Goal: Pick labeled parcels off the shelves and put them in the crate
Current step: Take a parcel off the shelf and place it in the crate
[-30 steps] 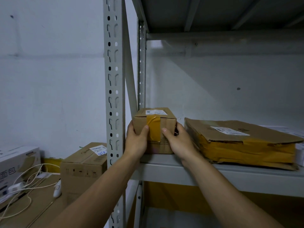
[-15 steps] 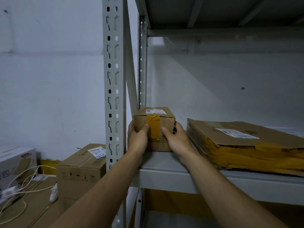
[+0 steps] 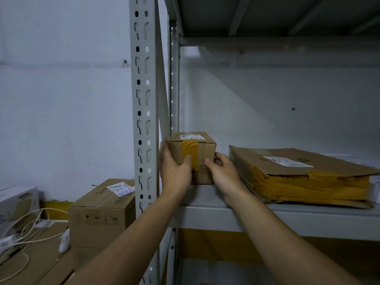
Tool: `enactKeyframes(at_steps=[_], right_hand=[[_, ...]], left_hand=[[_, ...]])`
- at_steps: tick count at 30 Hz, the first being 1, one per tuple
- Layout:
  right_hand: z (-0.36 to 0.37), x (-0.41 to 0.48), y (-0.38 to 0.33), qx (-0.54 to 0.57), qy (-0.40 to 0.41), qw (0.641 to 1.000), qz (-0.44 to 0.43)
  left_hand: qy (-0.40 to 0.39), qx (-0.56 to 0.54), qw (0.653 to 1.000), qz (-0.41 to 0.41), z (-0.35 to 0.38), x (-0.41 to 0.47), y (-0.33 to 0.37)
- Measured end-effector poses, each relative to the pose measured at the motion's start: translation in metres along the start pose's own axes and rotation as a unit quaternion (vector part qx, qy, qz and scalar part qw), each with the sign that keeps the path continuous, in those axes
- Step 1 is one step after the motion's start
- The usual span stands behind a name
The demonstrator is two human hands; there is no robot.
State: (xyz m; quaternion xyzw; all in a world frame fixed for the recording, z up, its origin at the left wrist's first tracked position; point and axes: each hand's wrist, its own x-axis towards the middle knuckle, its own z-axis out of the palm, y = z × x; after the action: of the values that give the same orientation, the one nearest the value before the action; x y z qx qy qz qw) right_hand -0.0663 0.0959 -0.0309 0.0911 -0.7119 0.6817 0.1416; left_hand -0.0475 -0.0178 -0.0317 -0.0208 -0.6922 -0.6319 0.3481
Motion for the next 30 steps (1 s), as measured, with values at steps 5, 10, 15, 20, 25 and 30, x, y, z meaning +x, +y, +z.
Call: enactKeyframes(at_steps=[5,10,15,20,25,30], right_hand=[[-0.004,-0.021,-0.009,0.010,0.005,1.000,-0.010],[-0.016,-0.045,-0.018,-0.011,0.029,0.999,-0.028],[-0.039,-0.060,-0.027,-0.024,0.040,0.996,-0.072],[-0.081,-0.063,-0.034,-0.044,0.053,0.993,-0.100],[-0.131,-0.062,-0.043,-0.063,0.068,0.986,-0.136],[-0.191,-0.055,-0.047,-0.098,0.060,0.983,-0.146]], left_hand=[[-0.020,-0.047,0.997,0.062,-0.006,-0.017,0.009],[-0.061,-0.097,0.989,0.090,-0.003,-0.039,0.019],[-0.096,-0.161,0.981,0.049,0.014,-0.057,0.029],[-0.115,-0.176,0.978,0.002,0.039,-0.066,0.036],[-0.122,-0.149,0.981,-0.027,0.076,-0.073,0.043],[-0.121,-0.154,0.971,-0.140,0.119,-0.068,0.054]])
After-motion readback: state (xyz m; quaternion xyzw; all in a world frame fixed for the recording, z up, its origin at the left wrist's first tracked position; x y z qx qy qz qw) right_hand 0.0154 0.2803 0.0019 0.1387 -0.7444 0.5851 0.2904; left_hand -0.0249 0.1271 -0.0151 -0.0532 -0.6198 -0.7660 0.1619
